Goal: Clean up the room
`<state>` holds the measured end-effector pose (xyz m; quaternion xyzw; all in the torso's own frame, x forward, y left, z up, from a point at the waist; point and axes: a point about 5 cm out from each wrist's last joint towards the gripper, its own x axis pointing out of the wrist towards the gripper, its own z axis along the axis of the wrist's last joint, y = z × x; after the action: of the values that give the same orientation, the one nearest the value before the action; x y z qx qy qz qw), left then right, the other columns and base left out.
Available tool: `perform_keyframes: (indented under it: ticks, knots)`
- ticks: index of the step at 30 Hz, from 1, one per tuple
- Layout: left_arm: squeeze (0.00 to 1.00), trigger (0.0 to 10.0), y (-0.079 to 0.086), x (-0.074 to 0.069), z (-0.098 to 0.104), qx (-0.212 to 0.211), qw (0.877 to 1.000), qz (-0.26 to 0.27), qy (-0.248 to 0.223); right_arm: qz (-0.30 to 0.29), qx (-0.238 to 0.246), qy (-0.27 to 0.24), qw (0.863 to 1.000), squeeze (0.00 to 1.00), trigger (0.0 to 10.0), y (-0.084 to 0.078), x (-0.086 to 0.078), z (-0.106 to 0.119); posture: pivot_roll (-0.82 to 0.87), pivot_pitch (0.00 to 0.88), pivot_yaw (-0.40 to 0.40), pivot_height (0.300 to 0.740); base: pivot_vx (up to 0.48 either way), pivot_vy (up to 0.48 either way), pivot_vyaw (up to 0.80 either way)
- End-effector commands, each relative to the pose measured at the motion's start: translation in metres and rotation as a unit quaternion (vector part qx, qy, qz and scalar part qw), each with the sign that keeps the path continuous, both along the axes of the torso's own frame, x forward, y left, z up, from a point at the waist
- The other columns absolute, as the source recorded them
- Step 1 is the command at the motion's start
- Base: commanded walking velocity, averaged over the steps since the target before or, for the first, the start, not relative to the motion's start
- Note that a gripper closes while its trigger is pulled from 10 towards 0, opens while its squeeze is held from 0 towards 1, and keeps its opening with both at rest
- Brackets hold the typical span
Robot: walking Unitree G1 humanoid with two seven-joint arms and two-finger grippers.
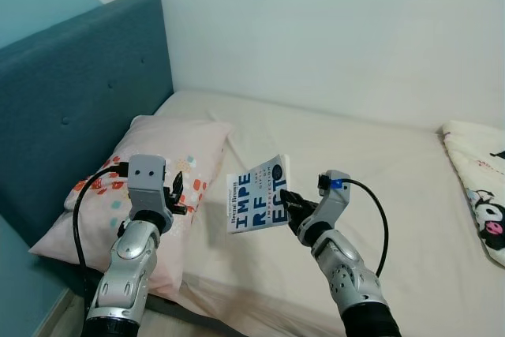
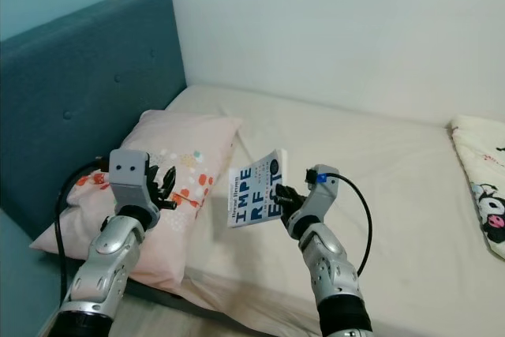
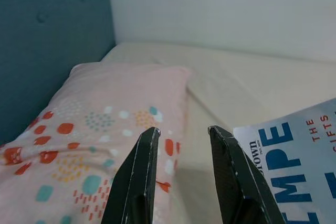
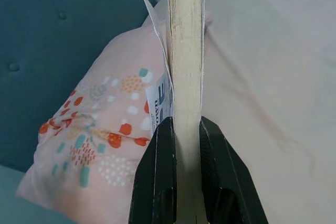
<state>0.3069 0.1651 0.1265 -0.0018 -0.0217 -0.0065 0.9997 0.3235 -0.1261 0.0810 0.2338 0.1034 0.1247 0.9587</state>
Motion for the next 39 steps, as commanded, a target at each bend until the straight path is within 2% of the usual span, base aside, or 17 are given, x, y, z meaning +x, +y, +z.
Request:
perform_keyframes:
  ticks: [1, 11, 29, 39]
  knots:
    - [0.0, 10.0, -0.0032, -0.0004, 0.0005, -0.007, 1.0, -0.005, -0.004, 0.0, 0.003, -0.018, 1.0, 0.0, 10.0, -0.0013, 0.002, 0.0069, 0.09, 0.0, -0.091, 0.74, 0.281, 0.0, 0.0]
    - [0.0, 10.0, -0.0018, -0.0006, 0.0011, -0.006, 1.0, -0.004, -0.007, 0.002, 0.005, -0.019, 1.0, 0.0, 10.0, -0.0001, 0.0029, 0.0075, 0.09, 0.0, -0.092, 0.74, 0.291, 0.0, 0.0]
    - [0.0, 10.0, 0.0003, 0.0003, 0.0009, -0.002, 1.0, 0.005, -0.006, 0.004, 0.01, -0.021, 1.0, 0.0, 10.0, 0.0009, 0.0027, 0.0076, 0.1, 0.0, -0.092, 0.74, 0.0, 0.0, 0.0]
    - [0.0, 10.0, 0.0013, 0.0, -0.0004, 0.007, 1.0, 0.002, 0.003, 0.006, 0.036, -0.015, 0.999, 0.0, 10.0, 0.0044, 0.0024, 0.0078, 0.11, 0.0, -0.086, 0.736, 0.0, 0.0, 0.0]
